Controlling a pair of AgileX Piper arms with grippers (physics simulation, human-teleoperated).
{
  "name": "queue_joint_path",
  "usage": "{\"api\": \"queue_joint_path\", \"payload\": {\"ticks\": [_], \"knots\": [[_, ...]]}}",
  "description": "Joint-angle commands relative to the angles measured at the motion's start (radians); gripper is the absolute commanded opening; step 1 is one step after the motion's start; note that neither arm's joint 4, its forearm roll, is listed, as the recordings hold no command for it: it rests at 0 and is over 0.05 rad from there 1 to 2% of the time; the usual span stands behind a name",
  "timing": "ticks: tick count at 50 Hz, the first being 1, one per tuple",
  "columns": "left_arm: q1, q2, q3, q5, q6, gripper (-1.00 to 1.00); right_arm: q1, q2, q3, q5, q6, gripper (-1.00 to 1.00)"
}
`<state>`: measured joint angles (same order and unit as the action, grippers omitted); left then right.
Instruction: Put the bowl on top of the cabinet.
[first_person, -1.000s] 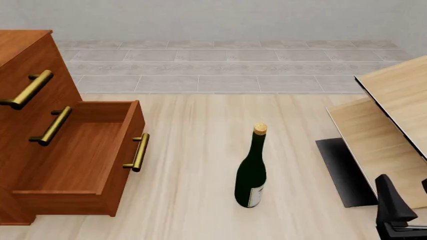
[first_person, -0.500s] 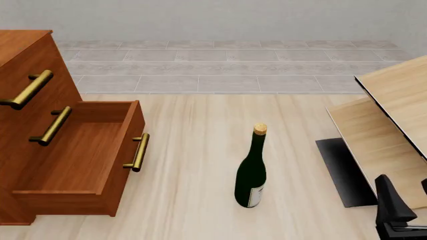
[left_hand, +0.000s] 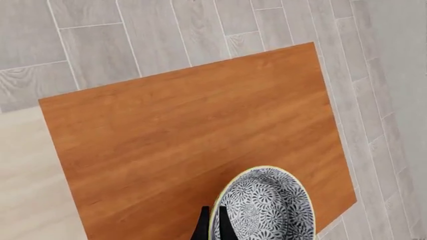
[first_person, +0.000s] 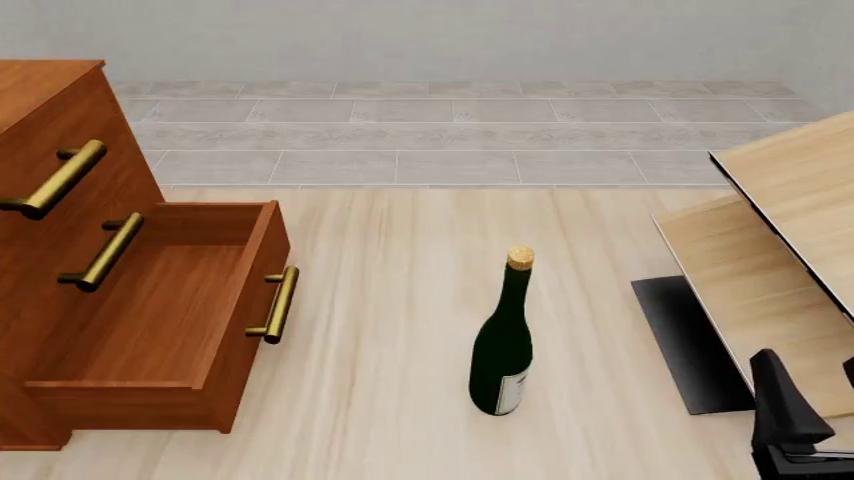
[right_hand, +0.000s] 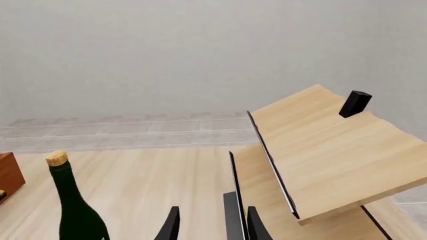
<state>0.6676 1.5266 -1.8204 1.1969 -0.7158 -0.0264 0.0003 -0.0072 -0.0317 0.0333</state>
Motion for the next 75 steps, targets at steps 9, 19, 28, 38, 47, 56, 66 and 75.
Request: {"api": "queue_joint_path", "payload": {"ticks": [9, 19, 28, 38, 47, 56, 66, 75], "knots": [[0.004, -0.008, 0.013, -0.029, 0.000, -1.00, -0.001, 0.000, -0.002, 0.000, 0.001, 1.00], [0.021, -0.010, -0.021, -0.021, 0.003, 1.00, 0.000, 0.000, -0.002, -0.001, 0.001, 1.00], [0.018, -0.022, -0.048, -0.012, -0.001, 1.00, 0.001, 0.000, -0.001, -0.003, 0.000, 1.00], [0.001, -0.084, -0.130, 0.023, -0.046, 1.00, 0.001, 0.000, -0.001, -0.003, 0.000, 1.00], [-0.003, -0.168, -0.108, 0.022, -0.068, 1.00, 0.002, 0.000, -0.001, -0.004, 0.001, 1.00], [-0.009, -0.233, -0.140, 0.023, -0.103, 1.00, 0.002, 0.000, -0.001, -0.004, 0.002, 1.00], [-0.002, -0.260, -0.155, 0.023, -0.124, 1.00, 0.002, 0.000, -0.001, -0.004, 0.001, 1.00], [0.003, -0.274, -0.173, 0.023, -0.134, 1.00, 0.004, 0.000, -0.003, 0.000, 0.001, 1.00]]}}
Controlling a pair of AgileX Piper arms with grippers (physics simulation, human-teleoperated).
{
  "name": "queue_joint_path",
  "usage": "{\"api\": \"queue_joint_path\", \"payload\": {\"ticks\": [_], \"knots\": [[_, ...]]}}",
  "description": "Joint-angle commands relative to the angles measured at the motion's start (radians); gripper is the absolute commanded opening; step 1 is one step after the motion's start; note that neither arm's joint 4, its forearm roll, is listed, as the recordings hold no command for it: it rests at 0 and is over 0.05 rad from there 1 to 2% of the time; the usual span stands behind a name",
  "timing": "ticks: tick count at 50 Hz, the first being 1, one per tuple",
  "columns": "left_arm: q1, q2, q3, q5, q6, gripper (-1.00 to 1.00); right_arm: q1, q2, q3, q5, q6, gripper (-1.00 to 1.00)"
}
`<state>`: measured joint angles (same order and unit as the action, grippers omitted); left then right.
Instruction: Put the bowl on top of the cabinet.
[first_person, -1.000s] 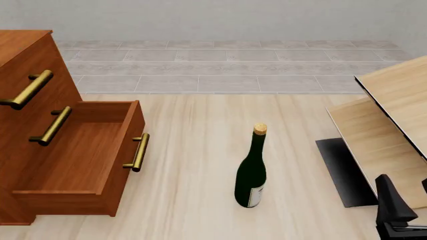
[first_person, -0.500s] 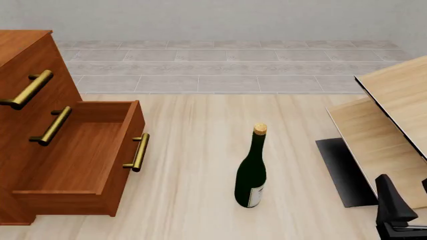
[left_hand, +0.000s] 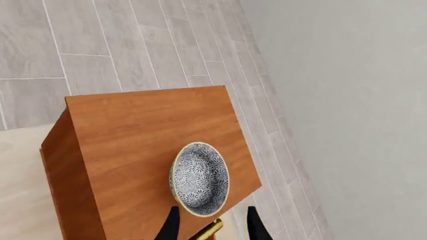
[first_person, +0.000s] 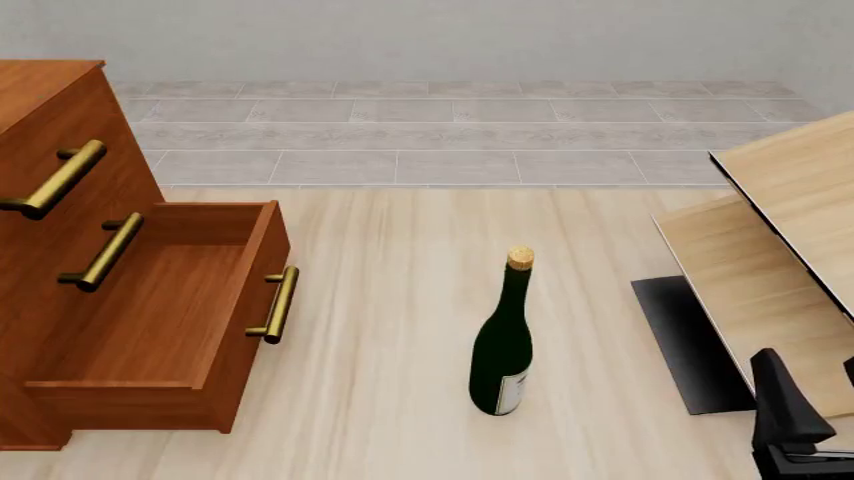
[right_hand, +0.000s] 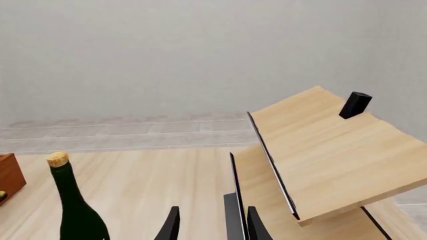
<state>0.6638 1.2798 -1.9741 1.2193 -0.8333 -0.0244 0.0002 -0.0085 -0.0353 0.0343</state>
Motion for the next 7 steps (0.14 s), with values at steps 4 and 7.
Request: {"api": "queue_joint_path", "payload": {"ticks": [4, 7], "knots": [[0.005, -0.029, -0.020, 0.001, -0.021, 1.00, 0.003, 0.000, 0.000, 0.001, -0.001, 1.00], [0.007, -0.033, -0.017, 0.001, -0.023, 1.00, 0.003, 0.000, -0.001, 0.001, 0.000, 1.00]]}}
